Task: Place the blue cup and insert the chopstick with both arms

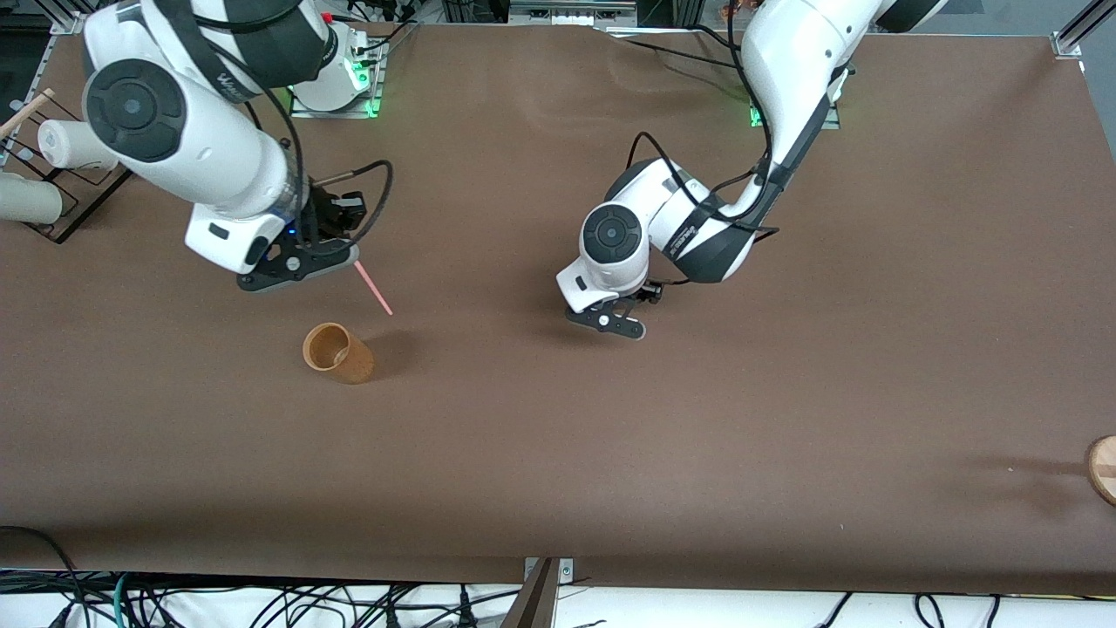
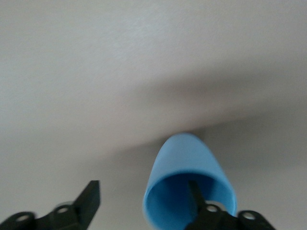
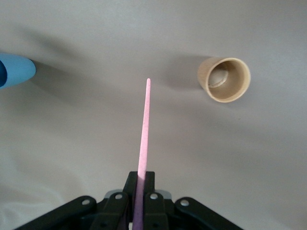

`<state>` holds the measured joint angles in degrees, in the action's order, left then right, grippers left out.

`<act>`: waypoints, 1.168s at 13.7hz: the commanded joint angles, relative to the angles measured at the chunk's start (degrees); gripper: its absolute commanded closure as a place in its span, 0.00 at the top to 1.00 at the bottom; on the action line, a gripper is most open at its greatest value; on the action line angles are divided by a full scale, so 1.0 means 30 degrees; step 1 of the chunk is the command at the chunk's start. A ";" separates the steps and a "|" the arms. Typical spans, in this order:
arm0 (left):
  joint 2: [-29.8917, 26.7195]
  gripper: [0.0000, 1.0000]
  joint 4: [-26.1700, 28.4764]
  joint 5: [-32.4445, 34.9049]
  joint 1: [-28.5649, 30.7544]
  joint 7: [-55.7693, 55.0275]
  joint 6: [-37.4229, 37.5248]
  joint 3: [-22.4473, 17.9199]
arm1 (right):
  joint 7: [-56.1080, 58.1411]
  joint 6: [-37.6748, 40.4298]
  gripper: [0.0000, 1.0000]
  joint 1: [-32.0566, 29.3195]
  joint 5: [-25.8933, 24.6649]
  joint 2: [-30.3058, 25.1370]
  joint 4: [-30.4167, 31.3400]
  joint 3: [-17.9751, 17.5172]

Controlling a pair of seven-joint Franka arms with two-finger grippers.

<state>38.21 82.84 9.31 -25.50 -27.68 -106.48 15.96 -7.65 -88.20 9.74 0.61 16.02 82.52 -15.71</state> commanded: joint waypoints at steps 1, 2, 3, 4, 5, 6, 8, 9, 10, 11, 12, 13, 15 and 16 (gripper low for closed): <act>-0.2007 1.00 0.0013 0.0297 0.0382 0.0987 0.2264 0.0130 | -0.1488 -0.0219 0.00 0.0208 0.0267 0.0371 0.0033 -0.0649; -0.2622 1.00 -0.0075 0.0296 0.0906 0.1661 0.2676 0.0130 | -0.2219 -0.0393 0.00 0.0705 0.0267 0.0635 -0.0055 -0.0710; -0.3266 1.00 -0.0105 0.0209 0.1666 0.2480 0.3115 0.0159 | -0.3328 -0.0743 0.00 0.1203 0.0296 0.0898 -0.0056 -0.0739; -0.3795 1.00 -0.0105 -0.0488 0.2601 0.3648 0.3584 0.0188 | -0.4442 -0.1326 0.00 0.1701 0.0296 0.1104 -0.0056 -0.0769; -0.4438 1.00 -0.0134 -0.1655 0.3742 0.4675 0.3995 0.0160 | -0.5352 -0.1854 0.00 0.2286 0.0296 0.1367 -0.0056 -0.0769; -0.5112 1.00 -0.0135 -0.2478 0.4913 0.5207 0.4202 0.0159 | -0.6231 -0.2323 0.00 0.2785 0.0354 0.1660 -0.0056 -0.0769; -0.6226 1.00 -0.0163 -0.2692 0.6472 0.5213 0.5252 0.0159 | -0.8047 -0.3378 0.00 0.3665 0.1345 0.2245 -0.0172 -0.0769; -0.6638 1.00 -0.0483 -0.2634 0.6826 0.5213 0.5897 0.0043 | -0.8636 -0.4050 0.00 0.4075 0.1728 0.2510 -0.0318 -0.0798; -0.6932 1.00 -0.0834 -0.2662 0.7207 0.5213 0.6773 -0.0045 | -0.9222 -0.4579 0.00 0.4427 0.1819 0.2831 -0.0551 -0.0827; -0.7573 1.00 -0.0896 -0.2518 0.7355 0.5329 0.7014 -0.0452 | -1.0040 -0.5077 0.00 0.4807 0.1820 0.3298 -0.0902 -0.1147; -0.8188 1.00 -0.0664 -0.2777 0.7705 0.5330 0.6987 -0.0572 | -1.1064 -0.5633 0.00 0.5101 0.1820 0.3622 -0.1282 -0.1469; -0.8717 1.00 -0.0256 -0.3070 0.8115 0.5330 0.6987 -0.1211 | -1.1886 -0.6161 0.00 0.5597 0.1820 0.3770 -0.1373 -0.1472; -1.0122 1.00 0.1934 -0.4849 0.8148 0.5418 0.6319 -0.3173 | -1.2740 -0.6575 0.00 0.6098 0.2226 0.3772 -0.1374 -0.1588; -1.1085 1.00 0.3280 -0.5121 0.8061 0.5418 0.5501 -0.3587 | -1.3353 -0.6576 0.00 0.6332 0.2607 0.3772 -0.1403 -0.1734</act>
<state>10.84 83.72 -2.72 -1.69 -12.09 -85.96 7.80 -44.55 -108.09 27.76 6.60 26.50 80.46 -20.21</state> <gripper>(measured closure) 0.000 0.916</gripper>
